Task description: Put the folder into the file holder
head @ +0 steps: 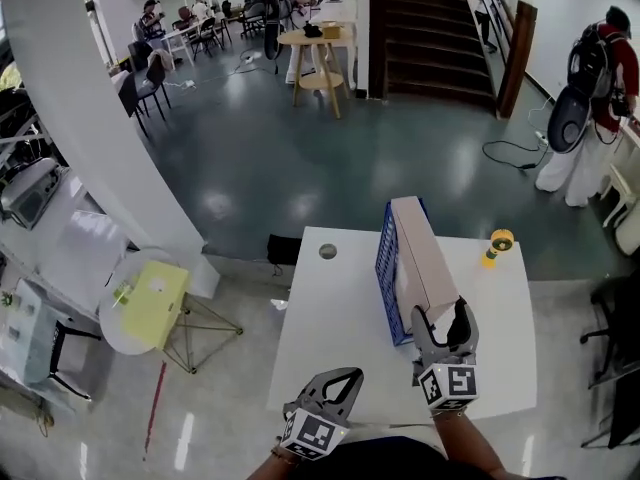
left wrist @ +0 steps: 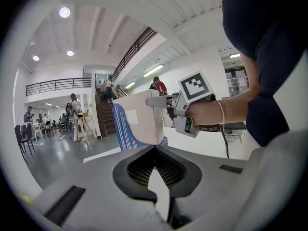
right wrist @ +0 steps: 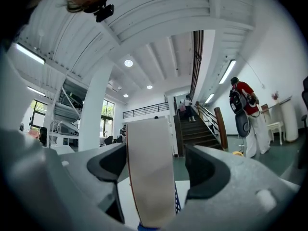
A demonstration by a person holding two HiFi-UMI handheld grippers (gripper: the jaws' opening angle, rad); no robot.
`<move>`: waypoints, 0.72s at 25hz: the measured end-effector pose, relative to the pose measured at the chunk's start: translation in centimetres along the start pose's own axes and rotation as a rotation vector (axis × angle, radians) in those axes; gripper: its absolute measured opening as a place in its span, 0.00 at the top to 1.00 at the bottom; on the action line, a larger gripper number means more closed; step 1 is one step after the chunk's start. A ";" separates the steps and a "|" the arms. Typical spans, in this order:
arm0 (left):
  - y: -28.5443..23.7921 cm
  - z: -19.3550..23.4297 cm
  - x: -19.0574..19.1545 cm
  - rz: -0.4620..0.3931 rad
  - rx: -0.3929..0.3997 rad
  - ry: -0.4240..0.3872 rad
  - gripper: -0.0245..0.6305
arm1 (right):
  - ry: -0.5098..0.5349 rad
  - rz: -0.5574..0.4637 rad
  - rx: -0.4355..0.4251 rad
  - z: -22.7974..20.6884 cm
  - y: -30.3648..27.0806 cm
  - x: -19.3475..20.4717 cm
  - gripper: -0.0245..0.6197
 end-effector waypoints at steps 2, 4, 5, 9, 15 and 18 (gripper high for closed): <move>-0.3 0.0 -0.7 -0.031 0.001 -0.001 0.96 | -0.016 -0.004 -0.003 -0.1 1.6 -0.8 0.39; -0.6 0.3 -1.5 -0.066 0.000 0.008 0.96 | -0.038 -0.001 -0.007 -0.2 3.3 -1.5 0.39; -0.7 0.4 -1.9 -0.085 0.003 0.017 0.96 | -0.047 0.005 -0.009 -0.3 4.1 -1.7 0.39; -1.4 1.0 -2.8 -0.123 0.009 0.053 0.96 | -0.034 0.067 -0.029 -0.3 6.4 -1.3 0.39; -1.2 1.7 -2.7 -0.137 -0.018 0.087 0.96 | -0.049 0.164 -0.090 0.9 8.6 0.5 0.45; -0.9 1.7 -2.5 -0.141 -0.020 0.102 0.96 | -0.077 0.180 -0.111 1.0 9.6 1.3 0.66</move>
Point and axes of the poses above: the fingertips, and each gripper's own axes: y backward along the fingers, z to its left, x out of its underside, the point moved 8 cm from there along y, backward along the fingers, and after that the axes turned 4 degrees about -x, right-handed, at the moved point
